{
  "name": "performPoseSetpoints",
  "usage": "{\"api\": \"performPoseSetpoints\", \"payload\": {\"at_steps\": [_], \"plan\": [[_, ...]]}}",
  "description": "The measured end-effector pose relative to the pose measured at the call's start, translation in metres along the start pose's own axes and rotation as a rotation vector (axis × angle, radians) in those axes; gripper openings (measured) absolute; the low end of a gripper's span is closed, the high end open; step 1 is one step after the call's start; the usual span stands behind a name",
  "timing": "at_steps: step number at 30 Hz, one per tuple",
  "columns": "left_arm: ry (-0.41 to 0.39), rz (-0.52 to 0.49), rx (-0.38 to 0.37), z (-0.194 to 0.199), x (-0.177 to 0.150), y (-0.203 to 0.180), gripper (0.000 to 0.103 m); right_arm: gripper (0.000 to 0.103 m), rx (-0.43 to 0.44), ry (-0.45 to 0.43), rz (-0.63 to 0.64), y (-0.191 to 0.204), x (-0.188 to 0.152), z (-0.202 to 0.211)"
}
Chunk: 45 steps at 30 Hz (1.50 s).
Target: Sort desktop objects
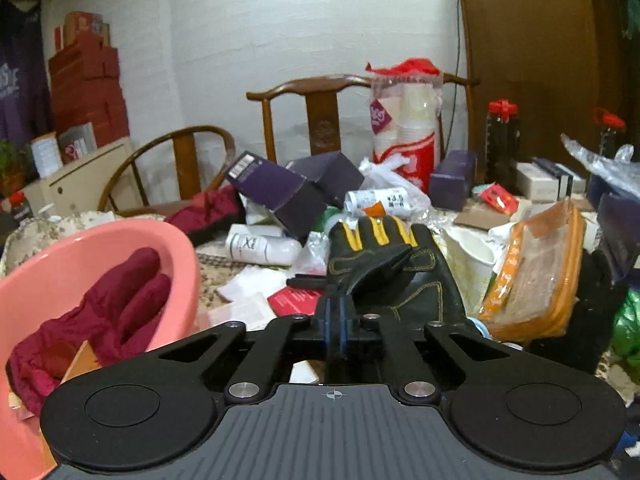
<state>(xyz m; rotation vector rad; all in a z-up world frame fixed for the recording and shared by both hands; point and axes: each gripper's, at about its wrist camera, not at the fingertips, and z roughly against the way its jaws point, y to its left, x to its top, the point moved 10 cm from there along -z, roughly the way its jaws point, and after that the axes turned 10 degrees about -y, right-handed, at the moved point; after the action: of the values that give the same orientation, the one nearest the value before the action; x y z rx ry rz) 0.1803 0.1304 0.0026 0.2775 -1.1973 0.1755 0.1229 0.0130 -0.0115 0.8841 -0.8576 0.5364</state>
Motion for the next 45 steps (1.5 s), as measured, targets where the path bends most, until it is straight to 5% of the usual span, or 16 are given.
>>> {"api": "performPoseSetpoints", "payload": {"at_steps": [3, 7, 8, 15, 18, 19, 20, 22, 24, 30, 38, 45], "plan": [[0.005, -0.015, -0.014, 0.005, 0.002, -0.003, 0.002, 0.016, 0.001, 0.002, 0.000, 0.001, 0.000, 0.001], [-0.003, -0.022, 0.044, -0.005, 0.002, 0.001, 0.103, 0.016, 0.004, 0.007, 0.002, 0.001, 0.000, -0.002], [-0.020, -0.019, 0.046, -0.009, 0.004, 0.001, 0.103, 0.016, 0.005, 0.008, 0.006, 0.001, 0.000, -0.002], [0.055, -0.083, 0.103, -0.048, -0.001, -0.009, 0.103, 0.016, 0.012, 0.013, 0.009, 0.002, -0.001, -0.003], [0.131, -0.017, 0.094, -0.070, -0.013, -0.006, 0.100, 0.016, 0.012, 0.012, 0.011, 0.002, -0.001, -0.003], [0.123, -0.016, 0.096, -0.074, -0.013, -0.006, 0.094, 0.016, 0.011, 0.012, 0.011, 0.002, -0.001, -0.003], [0.120, -0.006, 0.079, -0.076, -0.013, -0.009, 0.070, 0.017, 0.011, 0.012, 0.010, 0.001, -0.001, -0.004], [0.155, 0.129, -0.022, -0.076, -0.015, -0.014, 0.040, 0.017, 0.006, 0.011, 0.010, 0.000, -0.001, -0.004], [0.125, 0.091, 0.004, -0.071, -0.012, -0.016, 0.010, 0.017, 0.005, 0.011, 0.008, 0.000, 0.000, -0.004], [0.058, 0.129, 0.007, -0.044, -0.004, -0.010, 0.010, 0.018, 0.015, 0.002, 0.005, 0.003, 0.000, -0.002], [-0.062, 0.150, -0.031, 0.010, 0.046, -0.006, 0.011, 0.016, 0.058, -0.020, -0.025, 0.014, 0.009, 0.015], [-0.166, 0.150, -0.033, 0.056, 0.089, -0.001, 0.011, 0.016, 0.099, -0.125, -0.077, 0.025, 0.041, 0.050]]}}
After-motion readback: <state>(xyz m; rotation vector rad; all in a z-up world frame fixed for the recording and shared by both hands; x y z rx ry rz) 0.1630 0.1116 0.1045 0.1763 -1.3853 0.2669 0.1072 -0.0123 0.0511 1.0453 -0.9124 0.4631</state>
